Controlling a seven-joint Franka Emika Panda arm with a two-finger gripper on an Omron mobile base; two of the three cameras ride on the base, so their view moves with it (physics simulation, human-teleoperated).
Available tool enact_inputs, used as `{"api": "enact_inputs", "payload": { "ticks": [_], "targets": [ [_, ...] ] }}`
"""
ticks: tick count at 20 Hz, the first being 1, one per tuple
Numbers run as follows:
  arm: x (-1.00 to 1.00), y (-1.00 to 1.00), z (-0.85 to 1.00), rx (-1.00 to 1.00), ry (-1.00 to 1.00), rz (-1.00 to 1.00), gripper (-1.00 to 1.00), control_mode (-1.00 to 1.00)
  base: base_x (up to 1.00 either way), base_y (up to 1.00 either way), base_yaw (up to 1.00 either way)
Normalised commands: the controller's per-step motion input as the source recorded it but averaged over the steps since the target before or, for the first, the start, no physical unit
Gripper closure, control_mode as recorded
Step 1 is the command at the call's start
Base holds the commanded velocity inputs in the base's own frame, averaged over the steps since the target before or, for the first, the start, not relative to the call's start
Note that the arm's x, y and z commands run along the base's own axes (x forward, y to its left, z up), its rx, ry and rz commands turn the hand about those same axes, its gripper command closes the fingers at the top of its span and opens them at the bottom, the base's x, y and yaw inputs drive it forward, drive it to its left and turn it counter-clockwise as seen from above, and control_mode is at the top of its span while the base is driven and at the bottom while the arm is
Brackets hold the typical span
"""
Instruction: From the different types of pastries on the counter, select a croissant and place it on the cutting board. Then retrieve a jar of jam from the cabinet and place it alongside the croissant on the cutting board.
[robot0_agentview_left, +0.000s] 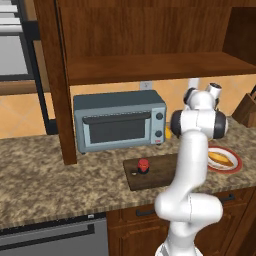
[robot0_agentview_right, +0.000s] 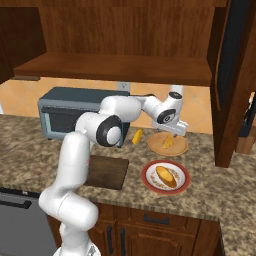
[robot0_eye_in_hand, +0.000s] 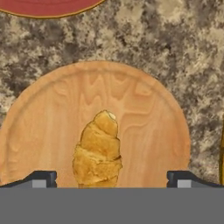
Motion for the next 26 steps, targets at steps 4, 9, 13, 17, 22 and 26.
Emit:
{"api": "enact_inputs", "payload": {
  "ticks": [4,9,13,17,22,26],
  "targets": [
    [0.01,-0.71,-0.03,0.0,-0.04,0.22,-1.0,-1.0,0.0,0.0,0.0],
    [0.0,-0.29,-0.17,0.0,0.0,0.23,-1.0,-1.0,0.0,0.0,0.0],
    [0.0,-0.04,-0.29,0.0,0.02,0.22,-1.0,-1.0,0.0,0.0,0.0],
    [-0.03,-0.3,-0.4,0.0,0.0,0.25,-1.0,-1.0,0.0,0.0,0.0],
    [-0.05,-0.52,-0.41,0.0,0.0,0.23,-1.0,-1.0,0.0,0.0,0.0],
    [-0.06,-0.27,-0.37,0.0,0.0,0.16,-1.0,-1.0,0.0,0.0,0.0]
  ]
}}
